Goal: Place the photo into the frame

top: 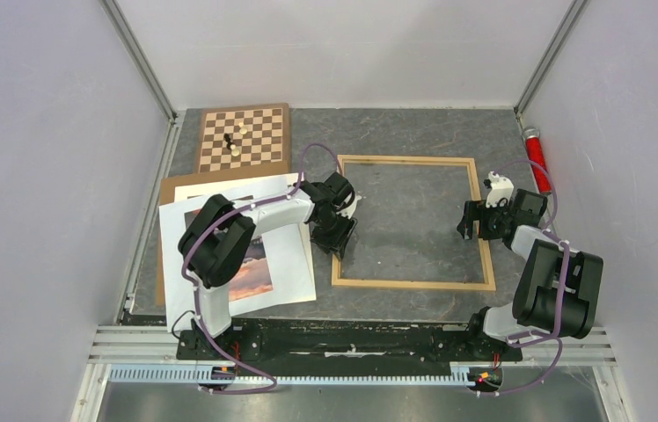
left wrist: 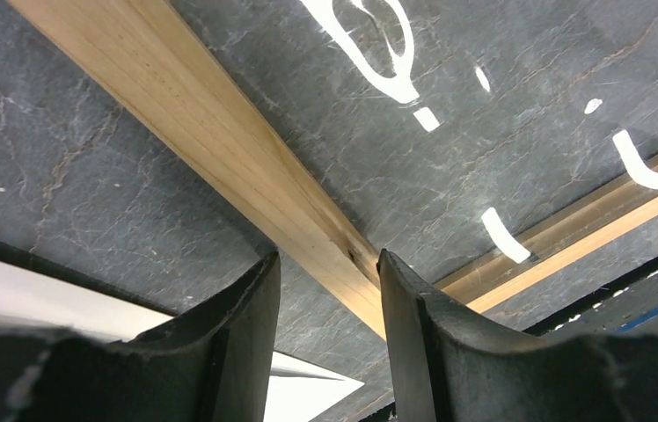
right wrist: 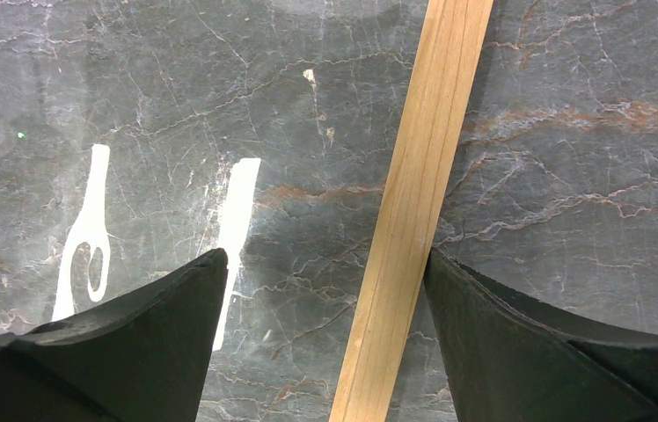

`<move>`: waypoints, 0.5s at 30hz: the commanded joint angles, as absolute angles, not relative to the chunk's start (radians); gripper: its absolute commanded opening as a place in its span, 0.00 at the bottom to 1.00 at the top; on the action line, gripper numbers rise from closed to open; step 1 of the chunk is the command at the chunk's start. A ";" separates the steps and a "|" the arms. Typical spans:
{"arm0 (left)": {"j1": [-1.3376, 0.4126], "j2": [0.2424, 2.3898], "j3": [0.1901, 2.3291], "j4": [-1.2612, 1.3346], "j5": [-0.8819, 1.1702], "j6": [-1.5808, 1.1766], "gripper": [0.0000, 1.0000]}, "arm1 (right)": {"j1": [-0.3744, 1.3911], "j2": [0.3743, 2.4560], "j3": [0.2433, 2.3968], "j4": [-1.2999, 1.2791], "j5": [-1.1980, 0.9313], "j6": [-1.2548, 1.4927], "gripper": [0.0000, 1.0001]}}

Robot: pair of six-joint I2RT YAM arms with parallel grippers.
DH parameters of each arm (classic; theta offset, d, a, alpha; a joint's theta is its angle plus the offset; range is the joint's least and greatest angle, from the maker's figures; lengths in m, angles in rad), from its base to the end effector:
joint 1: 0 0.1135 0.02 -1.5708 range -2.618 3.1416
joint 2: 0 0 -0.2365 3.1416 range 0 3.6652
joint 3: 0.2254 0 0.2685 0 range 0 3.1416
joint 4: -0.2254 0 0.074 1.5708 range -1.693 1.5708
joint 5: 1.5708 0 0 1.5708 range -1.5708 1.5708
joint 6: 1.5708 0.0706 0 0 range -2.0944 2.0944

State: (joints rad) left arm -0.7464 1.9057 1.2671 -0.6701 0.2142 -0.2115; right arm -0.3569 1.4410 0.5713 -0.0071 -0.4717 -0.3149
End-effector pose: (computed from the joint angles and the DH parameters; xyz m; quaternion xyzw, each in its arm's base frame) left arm 0.2693 -0.2695 0.0909 0.2740 0.9470 -0.1539 0.0665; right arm 0.2844 -0.0718 0.0815 -0.0602 0.9158 0.0985 0.3846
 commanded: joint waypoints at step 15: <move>-0.772 1.943 1.303 -0.637 0.178 -0.250 0.52 | -0.350 1.479 0.540 -0.098 -0.491 -0.298 0.85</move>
